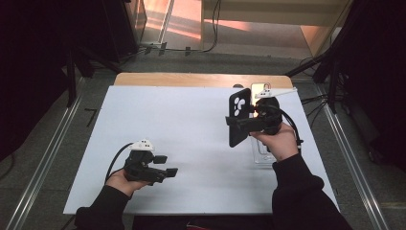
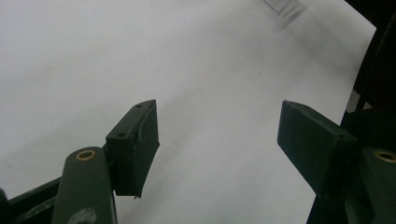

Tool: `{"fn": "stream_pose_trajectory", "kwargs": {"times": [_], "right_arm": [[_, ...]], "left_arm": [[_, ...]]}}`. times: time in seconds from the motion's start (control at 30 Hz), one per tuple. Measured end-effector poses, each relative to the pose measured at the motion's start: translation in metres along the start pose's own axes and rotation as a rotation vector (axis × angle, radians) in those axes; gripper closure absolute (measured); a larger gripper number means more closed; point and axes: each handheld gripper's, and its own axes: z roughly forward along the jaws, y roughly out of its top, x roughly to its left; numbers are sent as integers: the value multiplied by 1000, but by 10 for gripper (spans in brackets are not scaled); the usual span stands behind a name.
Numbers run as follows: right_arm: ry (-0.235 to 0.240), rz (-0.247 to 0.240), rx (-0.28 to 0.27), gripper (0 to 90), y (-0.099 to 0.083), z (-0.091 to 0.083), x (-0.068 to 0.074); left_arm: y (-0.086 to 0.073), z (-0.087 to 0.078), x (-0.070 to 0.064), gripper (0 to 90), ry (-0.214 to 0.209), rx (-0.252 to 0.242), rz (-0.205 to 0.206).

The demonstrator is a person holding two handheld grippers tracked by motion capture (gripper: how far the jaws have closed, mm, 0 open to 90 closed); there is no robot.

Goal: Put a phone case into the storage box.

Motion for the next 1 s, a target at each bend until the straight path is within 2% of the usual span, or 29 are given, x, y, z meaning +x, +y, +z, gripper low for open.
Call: {"fn": "stream_pose_trajectory", "kwargs": {"times": [0.2, 0.37, 0.53, 0.7, 1.0], "right_arm": [[-70, 34, -24, 125, 5, -15, -15], [-105, 69, -56, 125, 6, -25, -30], [-191, 88, -68, 125, 5, -32, -45], [-256, 119, -99, 125, 3, -34, -56], [-388, 156, -103, 125, -2, -29, -71]], "left_arm": [[-3, -4, 3, 294, 16, -17, -27], [-6, -7, 4, 294, 18, -16, -37], [-8, -9, 3, 294, 24, -23, -44], [-10, -11, 4, 294, 27, -23, -49], [-11, -12, 7, 294, 30, -31, -63]]}}
